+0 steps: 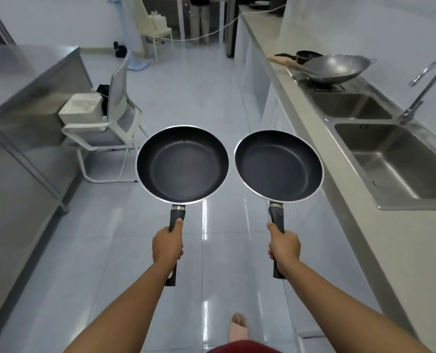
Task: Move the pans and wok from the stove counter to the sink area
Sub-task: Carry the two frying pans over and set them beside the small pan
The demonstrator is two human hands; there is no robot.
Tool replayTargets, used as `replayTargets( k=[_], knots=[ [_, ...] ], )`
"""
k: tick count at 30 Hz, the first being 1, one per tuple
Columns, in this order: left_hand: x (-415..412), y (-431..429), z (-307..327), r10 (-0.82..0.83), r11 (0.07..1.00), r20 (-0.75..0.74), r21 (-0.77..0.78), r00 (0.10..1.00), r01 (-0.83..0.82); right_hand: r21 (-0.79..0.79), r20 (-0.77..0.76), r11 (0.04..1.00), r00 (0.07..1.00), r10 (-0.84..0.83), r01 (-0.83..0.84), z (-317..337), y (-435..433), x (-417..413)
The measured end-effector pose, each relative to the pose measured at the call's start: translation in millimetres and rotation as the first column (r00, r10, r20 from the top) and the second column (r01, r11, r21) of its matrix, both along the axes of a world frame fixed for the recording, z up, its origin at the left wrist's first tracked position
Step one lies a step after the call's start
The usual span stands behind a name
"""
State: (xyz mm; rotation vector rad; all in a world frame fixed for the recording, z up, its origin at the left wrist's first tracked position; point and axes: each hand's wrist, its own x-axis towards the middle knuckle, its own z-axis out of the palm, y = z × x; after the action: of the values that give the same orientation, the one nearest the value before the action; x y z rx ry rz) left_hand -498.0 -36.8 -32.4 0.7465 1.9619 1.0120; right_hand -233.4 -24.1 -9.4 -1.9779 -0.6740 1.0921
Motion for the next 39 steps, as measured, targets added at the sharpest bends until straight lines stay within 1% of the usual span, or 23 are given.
replayTargets(
  k=[7, 12, 15, 20, 24, 27, 33, 39],
  knots=[
    [-19, 117, 5, 0.047, 0.999, -0.005, 0.005, 0.999, -0.047, 0.001, -0.033, 0.998, 0.997, 0.070, -0.070, -2, 140, -27],
    [-59, 213, -3, 0.063, 0.998, -0.021, 0.018, 0.998, -0.063, -0.013, -0.035, 0.996, 0.995, 0.089, -0.089, -16, 245, -66],
    [-94, 283, -8, 0.052, 0.999, -0.033, 0.009, 0.998, -0.052, -0.014, -0.037, 0.997, 0.997, 0.073, -0.074, -25, 310, -94],
    [-150, 397, 2, 0.028, 0.999, -0.038, -0.024, 0.999, -0.029, -0.050, -0.040, 0.997, 0.998, 0.055, -0.057, -18, 409, -142],
    [-176, 480, 10, 0.000, 1.000, -0.030, -0.020, 1.000, -0.001, -0.031, -0.039, 0.999, 0.999, 0.023, -0.025, -14, 480, -169],
    [-187, 538, 11, -0.012, 1.000, -0.005, -0.013, 1.000, 0.012, -0.025, -0.041, 1.000, 0.999, 0.000, -0.001, -9, 534, -179],
    [-201, 658, 9, -0.052, 0.999, -0.047, 0.000, 0.998, 0.052, 0.021, -0.027, 0.999, 0.999, -0.023, 0.024, -5, 653, -182],
    [-197, 791, 19, -0.044, 0.999, -0.069, 0.020, 0.997, 0.046, 0.014, -0.028, 1.000, 0.999, -0.017, 0.018, -3, 793, -173]
  ],
)
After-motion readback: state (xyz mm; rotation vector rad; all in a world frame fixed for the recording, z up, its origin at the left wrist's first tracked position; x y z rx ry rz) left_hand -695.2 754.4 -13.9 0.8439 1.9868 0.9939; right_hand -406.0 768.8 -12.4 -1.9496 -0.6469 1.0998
